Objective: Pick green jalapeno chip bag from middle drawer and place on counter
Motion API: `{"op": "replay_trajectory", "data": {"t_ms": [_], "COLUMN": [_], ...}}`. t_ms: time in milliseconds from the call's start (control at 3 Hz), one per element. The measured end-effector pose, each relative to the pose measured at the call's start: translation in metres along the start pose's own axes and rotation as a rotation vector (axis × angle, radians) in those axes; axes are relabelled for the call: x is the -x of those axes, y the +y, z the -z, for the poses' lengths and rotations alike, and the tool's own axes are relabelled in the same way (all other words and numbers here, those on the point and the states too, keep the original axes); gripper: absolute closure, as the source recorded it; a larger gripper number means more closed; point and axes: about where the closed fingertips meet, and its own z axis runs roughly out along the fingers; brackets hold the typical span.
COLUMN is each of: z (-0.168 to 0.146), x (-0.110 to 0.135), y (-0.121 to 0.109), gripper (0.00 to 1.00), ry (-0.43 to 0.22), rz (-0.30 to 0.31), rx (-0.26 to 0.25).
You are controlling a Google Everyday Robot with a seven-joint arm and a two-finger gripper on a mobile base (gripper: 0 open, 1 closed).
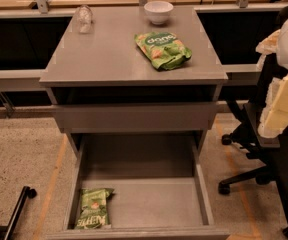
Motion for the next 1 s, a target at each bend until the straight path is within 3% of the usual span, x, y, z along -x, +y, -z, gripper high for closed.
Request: {"op": "replay_trajectory", "data": {"t_ms": [333, 667, 1000], "z": [0.000, -0.014, -0.041], "x": [0.000, 0.007, 0.022], "y": [0.000, 0.003, 0.002], "gripper": [0.00, 0.00, 0.00], "ry": [0.000, -0.052, -0.156], "rz": [0.000, 0.002, -0.008], "rx": [0.000, 0.008, 0.027]}}
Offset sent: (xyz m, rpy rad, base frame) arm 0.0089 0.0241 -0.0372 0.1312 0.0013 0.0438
